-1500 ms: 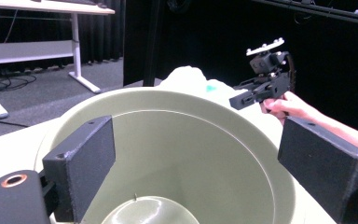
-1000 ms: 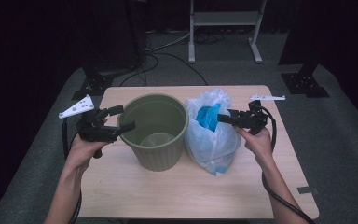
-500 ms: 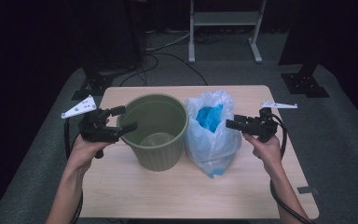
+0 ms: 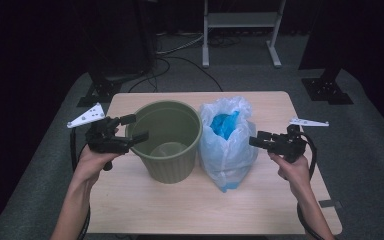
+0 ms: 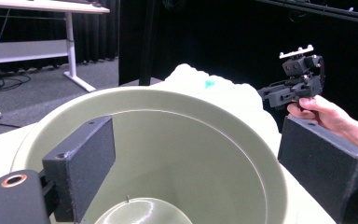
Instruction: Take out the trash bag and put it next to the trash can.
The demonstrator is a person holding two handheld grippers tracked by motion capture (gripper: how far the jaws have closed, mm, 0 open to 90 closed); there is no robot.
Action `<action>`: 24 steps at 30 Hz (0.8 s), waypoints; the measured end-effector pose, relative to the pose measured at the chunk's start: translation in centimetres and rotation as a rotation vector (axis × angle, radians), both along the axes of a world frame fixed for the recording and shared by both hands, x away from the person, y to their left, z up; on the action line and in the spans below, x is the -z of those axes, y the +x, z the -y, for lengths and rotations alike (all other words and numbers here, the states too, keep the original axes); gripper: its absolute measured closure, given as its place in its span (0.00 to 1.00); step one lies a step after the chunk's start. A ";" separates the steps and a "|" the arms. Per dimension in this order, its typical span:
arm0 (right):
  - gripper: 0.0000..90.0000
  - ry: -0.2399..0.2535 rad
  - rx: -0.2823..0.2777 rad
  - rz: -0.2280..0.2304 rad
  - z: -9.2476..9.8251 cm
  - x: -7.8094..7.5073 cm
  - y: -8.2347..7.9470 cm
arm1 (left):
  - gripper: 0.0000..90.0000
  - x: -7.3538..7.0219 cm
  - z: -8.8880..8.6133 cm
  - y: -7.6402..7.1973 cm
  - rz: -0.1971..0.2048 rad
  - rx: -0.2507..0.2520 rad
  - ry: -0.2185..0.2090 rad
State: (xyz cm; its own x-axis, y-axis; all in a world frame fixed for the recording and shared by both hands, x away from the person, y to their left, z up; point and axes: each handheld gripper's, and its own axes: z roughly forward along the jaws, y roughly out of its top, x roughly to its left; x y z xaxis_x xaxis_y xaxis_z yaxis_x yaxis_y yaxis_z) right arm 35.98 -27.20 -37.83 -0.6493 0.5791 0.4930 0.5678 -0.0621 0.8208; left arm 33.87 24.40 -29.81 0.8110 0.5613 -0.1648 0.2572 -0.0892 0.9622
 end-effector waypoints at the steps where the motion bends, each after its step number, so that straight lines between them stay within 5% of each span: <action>1: 0.31 -0.004 -0.001 0.000 0.0 0.1 -0.1 | 0.11 0.0 0.0 0.0 0.001 -0.001 0.000; 24: 0.30 -0.010 0.005 -0.048 0.3 3.4 -1.4 | 0.11 0.6 -0.6 -0.2 -0.008 -0.009 -0.003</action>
